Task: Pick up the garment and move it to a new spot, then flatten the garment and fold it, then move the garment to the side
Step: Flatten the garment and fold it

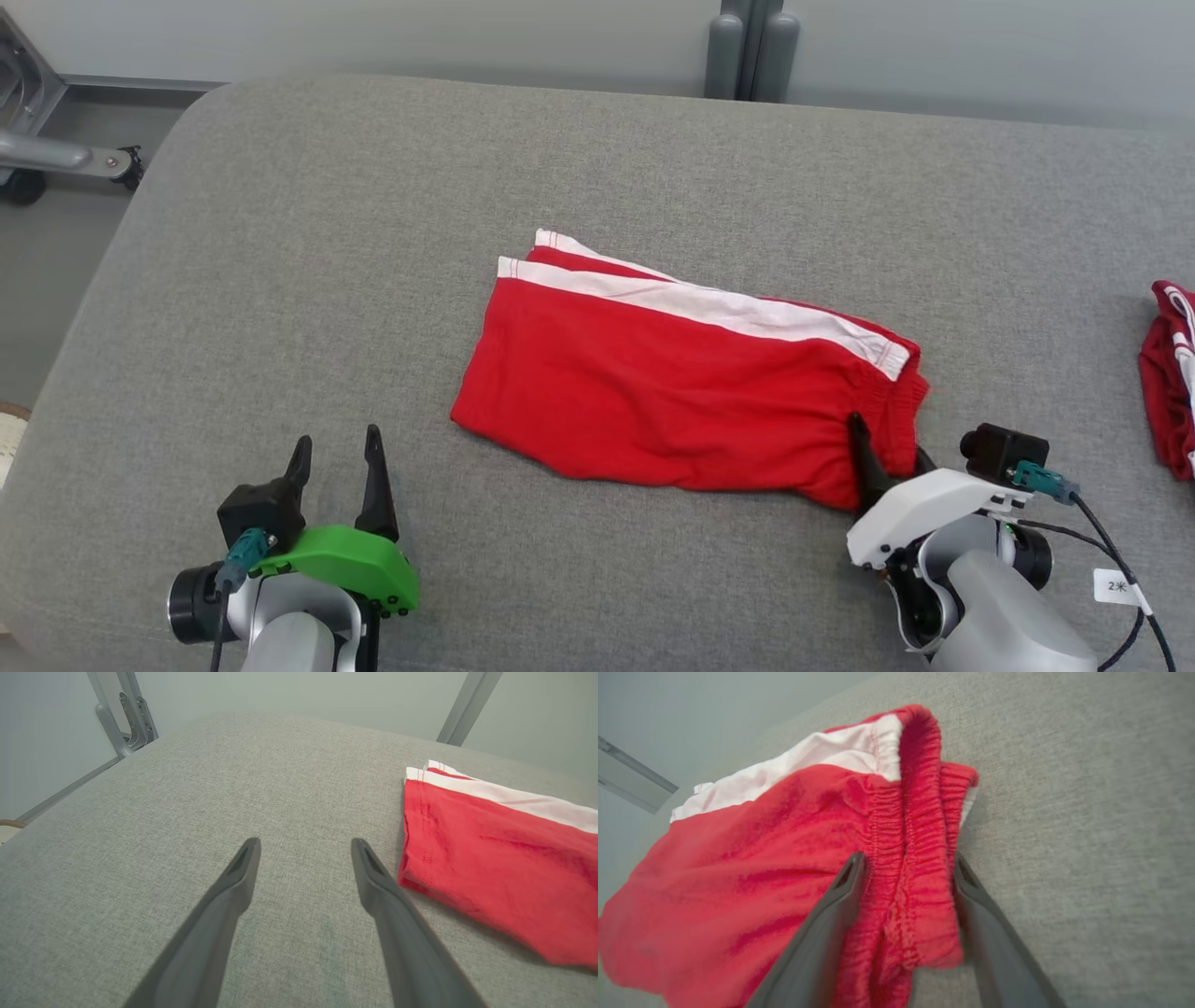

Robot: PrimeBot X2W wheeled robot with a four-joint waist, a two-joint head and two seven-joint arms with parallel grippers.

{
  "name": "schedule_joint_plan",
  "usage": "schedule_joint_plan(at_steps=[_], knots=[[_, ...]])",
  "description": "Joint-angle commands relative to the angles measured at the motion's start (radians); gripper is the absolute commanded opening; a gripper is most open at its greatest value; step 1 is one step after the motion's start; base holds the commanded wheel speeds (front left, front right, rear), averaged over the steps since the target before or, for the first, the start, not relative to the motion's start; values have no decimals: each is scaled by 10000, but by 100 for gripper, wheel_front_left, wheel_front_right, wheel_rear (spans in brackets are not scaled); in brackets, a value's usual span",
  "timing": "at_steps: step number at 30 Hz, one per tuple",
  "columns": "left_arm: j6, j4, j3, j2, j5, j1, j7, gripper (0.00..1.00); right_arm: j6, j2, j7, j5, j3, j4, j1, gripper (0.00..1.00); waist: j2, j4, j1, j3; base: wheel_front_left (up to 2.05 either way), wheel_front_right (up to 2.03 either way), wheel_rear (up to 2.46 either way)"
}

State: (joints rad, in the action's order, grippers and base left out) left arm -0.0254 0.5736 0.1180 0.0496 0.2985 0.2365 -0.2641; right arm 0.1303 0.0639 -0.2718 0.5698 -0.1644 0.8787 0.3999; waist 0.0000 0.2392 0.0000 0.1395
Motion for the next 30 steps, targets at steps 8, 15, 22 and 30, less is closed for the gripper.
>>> schedule_joint_plan(at_steps=[8,15,22,30], knots=[[52,-108,163,30,-65,-103,9,100,4,130,91,1495,-585,-301,185,0,0,131,0,-66,0,0,0],[153,-165,300,28,-11,-397,9,100,1,1154,77,2282,-611,-910,204,0,0,-77,0,-162,0,0,0],[102,-294,768,31,217,-361,9,100,2,2181,789,3115,-1923,-2257,823,0,0,-260,0,-211,0,0,0],[-5,-345,1400,28,595,-218,9,100,2,1854,2225,4012,-3721,-3597,1549,0,0,318,0,-186,0,0,0]])
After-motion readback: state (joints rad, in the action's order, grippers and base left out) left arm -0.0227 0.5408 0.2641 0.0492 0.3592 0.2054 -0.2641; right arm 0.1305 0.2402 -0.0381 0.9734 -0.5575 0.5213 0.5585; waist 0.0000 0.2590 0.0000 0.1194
